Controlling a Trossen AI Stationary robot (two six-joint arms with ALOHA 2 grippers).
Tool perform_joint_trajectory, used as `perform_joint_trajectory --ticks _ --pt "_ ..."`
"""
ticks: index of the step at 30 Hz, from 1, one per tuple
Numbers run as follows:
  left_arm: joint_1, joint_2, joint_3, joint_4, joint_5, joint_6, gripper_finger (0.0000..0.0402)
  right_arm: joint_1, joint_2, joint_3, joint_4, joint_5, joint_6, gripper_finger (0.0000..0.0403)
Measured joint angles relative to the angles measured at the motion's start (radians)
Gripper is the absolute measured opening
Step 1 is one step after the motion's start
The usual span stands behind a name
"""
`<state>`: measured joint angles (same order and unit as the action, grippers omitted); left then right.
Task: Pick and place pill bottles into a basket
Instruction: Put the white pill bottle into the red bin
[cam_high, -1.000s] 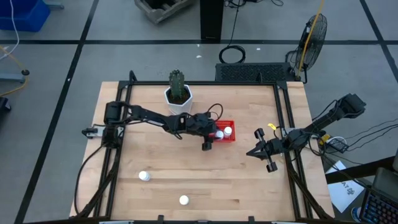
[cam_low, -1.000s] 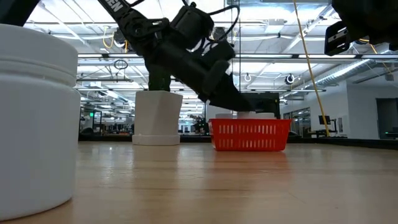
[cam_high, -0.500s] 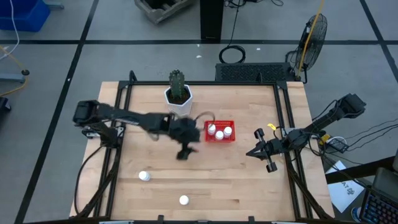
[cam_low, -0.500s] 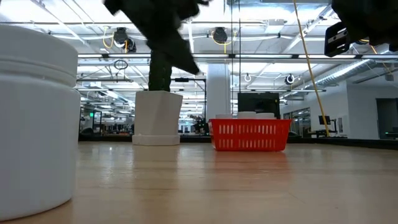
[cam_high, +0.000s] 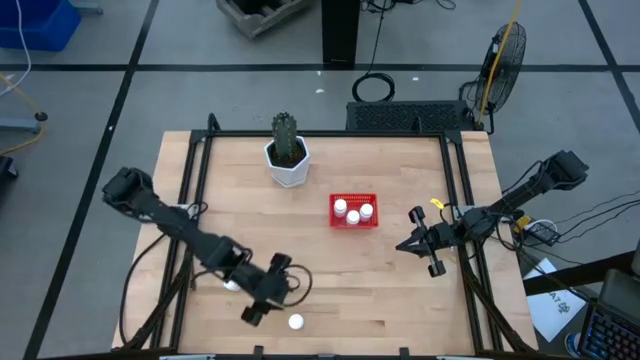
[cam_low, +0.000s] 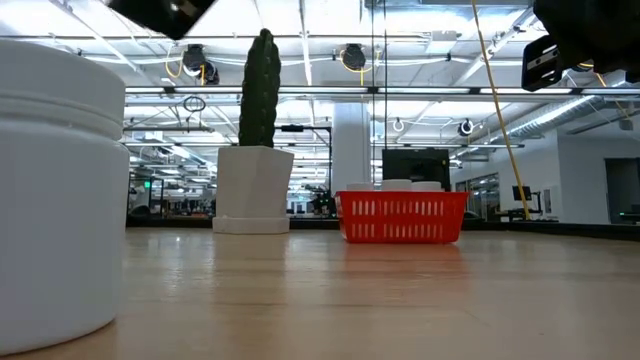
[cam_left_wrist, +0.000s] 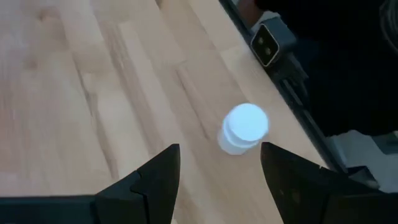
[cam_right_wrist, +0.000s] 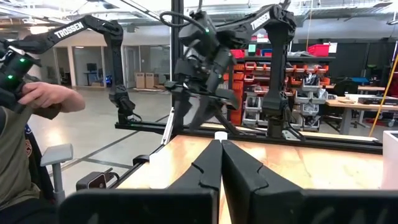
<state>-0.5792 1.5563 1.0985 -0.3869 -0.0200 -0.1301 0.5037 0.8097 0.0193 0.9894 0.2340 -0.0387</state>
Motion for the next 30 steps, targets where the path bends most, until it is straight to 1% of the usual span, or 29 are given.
perform_joint_trajectory --ticks 3,5,7,10,11,17,20,26,30 --pt "-0.048 0.015 0.0 0.018 -0.067 -0.033 0.023 0.0 0.0 0.0 0.0 0.0 0.0 0.0004" --pt "-0.067 0.033 0.0 0.046 -0.088 -0.037 0.023 0.0 0.0 0.0 0.0 0.0 0.0 0.0004" --pt "-0.068 0.057 0.0 0.102 -0.066 -0.036 0.023 0.0 0.0 0.0 0.0 0.0 0.0 0.0004" --pt "-0.056 0.099 0.0 0.155 0.026 -0.024 0.023 0.0 0.0 0.0 0.0 0.0 0.0 0.0004" --pt "-0.051 0.108 0.0 0.163 0.039 -0.022 0.023 0.0 0.0 0.0 0.0 0.0 0.0 0.0004" --pt "-0.042 0.135 0.0 0.173 0.044 -0.029 0.0233 0.0 0.0 0.0 0.0 0.0 0.0 0.0004" --pt "-0.046 0.157 0.0 0.225 0.049 -0.031 0.0252 0.0 0.0 0.0 0.0 0.0 0.0 0.0004" --pt "-0.05 0.172 0.0 0.227 0.053 -0.054 0.0318 0.0 0.0 0.0 -0.001 0.0 0.0 0.0004" --pt "-0.05 0.172 0.0 0.233 0.038 -0.06 0.0347 0.0 0.0 0.0 0.0 0.0 0.0 0.0004"
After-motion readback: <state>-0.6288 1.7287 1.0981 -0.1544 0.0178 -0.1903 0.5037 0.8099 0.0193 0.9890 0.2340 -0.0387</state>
